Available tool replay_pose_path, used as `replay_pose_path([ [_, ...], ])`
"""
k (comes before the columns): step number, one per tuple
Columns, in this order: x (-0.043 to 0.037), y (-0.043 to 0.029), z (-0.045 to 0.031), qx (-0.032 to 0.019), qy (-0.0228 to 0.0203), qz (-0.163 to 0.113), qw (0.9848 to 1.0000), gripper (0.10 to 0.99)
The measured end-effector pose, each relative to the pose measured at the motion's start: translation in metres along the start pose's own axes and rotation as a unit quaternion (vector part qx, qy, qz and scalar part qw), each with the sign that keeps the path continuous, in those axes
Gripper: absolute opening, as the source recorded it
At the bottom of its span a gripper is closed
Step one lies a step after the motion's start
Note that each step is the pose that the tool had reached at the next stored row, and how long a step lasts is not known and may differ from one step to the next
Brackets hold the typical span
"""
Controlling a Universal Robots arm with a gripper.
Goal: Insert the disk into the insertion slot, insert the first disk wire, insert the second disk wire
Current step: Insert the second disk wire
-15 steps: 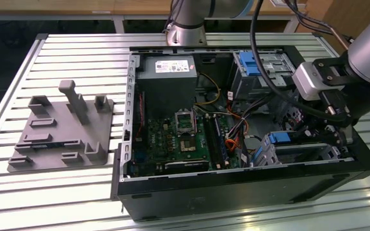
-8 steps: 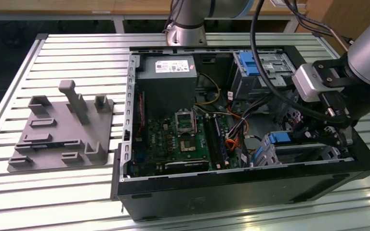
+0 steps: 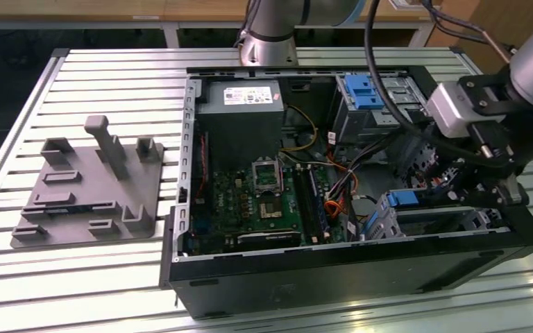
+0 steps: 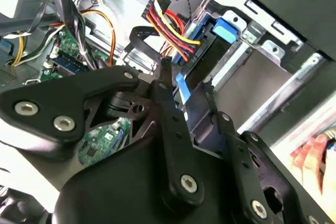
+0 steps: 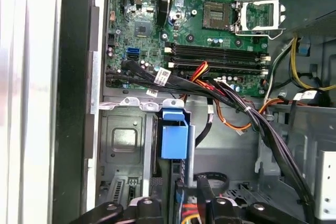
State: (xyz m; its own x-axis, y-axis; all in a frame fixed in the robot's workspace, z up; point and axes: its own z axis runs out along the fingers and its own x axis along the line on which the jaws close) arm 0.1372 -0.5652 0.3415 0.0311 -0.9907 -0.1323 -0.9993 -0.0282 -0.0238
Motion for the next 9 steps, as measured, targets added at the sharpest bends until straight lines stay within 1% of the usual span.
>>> replay_pose_path([
  [5, -0.0047, -0.0006, -0.0224, 0.0004, 0.0001, 0.001, 1.0, 0.388],
  [6, -0.008, -0.001, -0.0348, 0.0005, 0.0001, 0.002, 1.0, 0.388],
  [7, -0.0092, -0.0011, -0.0392, 0.0006, 0.0001, 0.003, 1.0, 0.31],
  [8, -0.0103, -0.0012, -0.0435, 0.0006, 0.0001, 0.003, 1.0, 0.251],
  [9, -0.0115, -0.0013, -0.0479, 0.0007, 0.0002, 0.004, 1.0, 0.251],
])
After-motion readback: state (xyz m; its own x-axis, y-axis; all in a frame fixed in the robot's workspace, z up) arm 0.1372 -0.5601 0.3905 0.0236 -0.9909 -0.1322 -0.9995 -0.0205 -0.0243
